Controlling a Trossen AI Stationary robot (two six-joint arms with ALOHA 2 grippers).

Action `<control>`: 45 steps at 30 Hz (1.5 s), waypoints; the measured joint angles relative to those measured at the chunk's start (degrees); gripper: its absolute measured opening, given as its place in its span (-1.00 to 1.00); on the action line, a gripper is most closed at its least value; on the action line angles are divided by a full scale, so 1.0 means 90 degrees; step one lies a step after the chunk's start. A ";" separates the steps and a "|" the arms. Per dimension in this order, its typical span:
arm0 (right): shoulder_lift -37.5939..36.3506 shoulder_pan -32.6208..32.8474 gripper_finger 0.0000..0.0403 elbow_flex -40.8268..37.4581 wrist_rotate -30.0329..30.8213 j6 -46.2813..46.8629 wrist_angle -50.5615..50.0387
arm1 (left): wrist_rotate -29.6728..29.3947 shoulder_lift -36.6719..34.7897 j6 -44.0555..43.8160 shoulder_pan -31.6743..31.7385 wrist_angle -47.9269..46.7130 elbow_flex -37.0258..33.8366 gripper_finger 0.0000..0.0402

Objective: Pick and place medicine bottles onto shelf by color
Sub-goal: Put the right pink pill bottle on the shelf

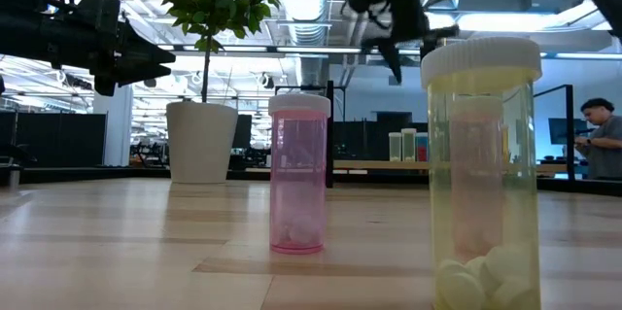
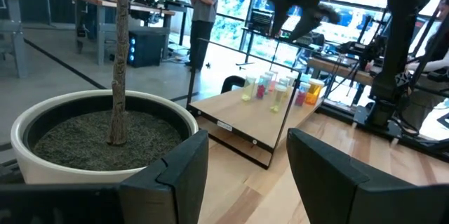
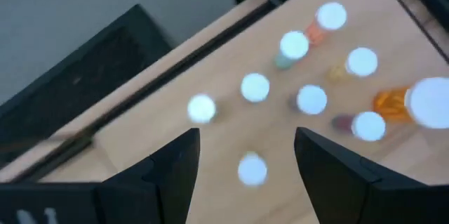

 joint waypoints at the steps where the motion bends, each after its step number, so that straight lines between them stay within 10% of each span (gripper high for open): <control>1: -0.0112 0.0102 0.27 0.0004 0.0005 -0.0102 -0.0017 | 0.0001 0.0001 0.0000 0.0000 0.0000 0.0000 -0.10; 13: -0.1981 0.1686 0.27 -0.1773 -0.0098 0.0211 -0.0007 | 0.0001 0.0001 0.0000 0.0000 0.0000 -0.0001 -0.10; 23: -0.3194 0.4262 0.27 -0.4020 -0.1497 0.1861 0.0762 | 0.0000 0.0000 0.0000 -0.0002 0.0000 -0.0002 -0.10; 45: -0.0748 0.6819 0.27 -0.3577 -0.3204 0.4425 0.4501 | 0.0001 0.0000 0.0000 -0.0001 0.0000 0.0000 -0.10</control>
